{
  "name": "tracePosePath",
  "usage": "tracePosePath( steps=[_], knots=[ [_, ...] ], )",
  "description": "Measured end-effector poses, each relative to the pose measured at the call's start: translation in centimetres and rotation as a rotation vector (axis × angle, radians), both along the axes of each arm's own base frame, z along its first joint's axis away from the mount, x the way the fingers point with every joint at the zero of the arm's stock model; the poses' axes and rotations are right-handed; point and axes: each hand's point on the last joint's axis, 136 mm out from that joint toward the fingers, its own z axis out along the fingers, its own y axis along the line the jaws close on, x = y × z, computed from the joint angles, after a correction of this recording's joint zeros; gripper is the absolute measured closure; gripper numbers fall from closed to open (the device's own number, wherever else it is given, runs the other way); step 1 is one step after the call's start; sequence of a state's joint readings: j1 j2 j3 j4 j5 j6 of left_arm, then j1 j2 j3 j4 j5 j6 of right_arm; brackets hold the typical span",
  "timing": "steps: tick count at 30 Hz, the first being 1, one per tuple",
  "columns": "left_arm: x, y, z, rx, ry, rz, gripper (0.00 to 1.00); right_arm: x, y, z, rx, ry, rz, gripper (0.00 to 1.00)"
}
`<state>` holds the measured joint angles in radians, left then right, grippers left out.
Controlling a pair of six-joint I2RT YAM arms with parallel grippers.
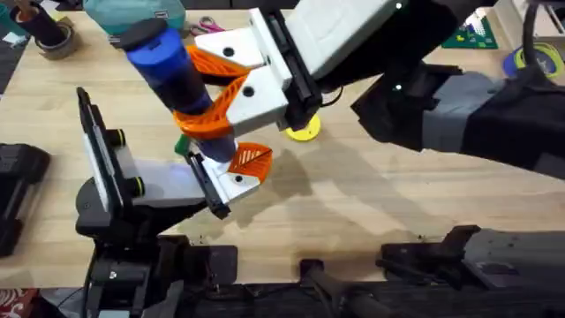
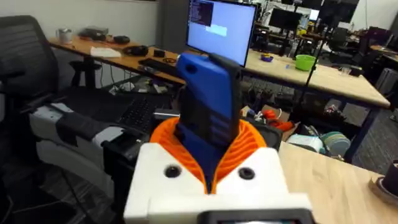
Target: Pick up the gripper from the table and insert it into the empty holder that is missing its gripper. Then pick up a screw, insert it into the mounting hole, and use the screwdriver to tighten it. Finally, clean up the table by picking up the vegetable and placing it into the bucket.
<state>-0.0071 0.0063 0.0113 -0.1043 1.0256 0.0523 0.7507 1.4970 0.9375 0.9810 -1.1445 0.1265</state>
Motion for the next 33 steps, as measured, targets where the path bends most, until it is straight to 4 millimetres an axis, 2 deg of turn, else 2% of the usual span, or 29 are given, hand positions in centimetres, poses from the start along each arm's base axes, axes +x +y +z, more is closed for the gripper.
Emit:
tracePosePath(
  steps=[7, 33],
  knots=[
    [-0.03, -0.02, 0.00, 0.000, 0.000, -0.002, 0.993, 0.16, -0.43, -0.06, -0.006, -0.003, 0.010, 0.977],
    [-0.03, -0.02, -0.01, 0.000, 0.001, -0.002, 0.993, 0.04, -0.14, -0.46, -0.014, -0.008, 0.008, 0.977]
  ],
)
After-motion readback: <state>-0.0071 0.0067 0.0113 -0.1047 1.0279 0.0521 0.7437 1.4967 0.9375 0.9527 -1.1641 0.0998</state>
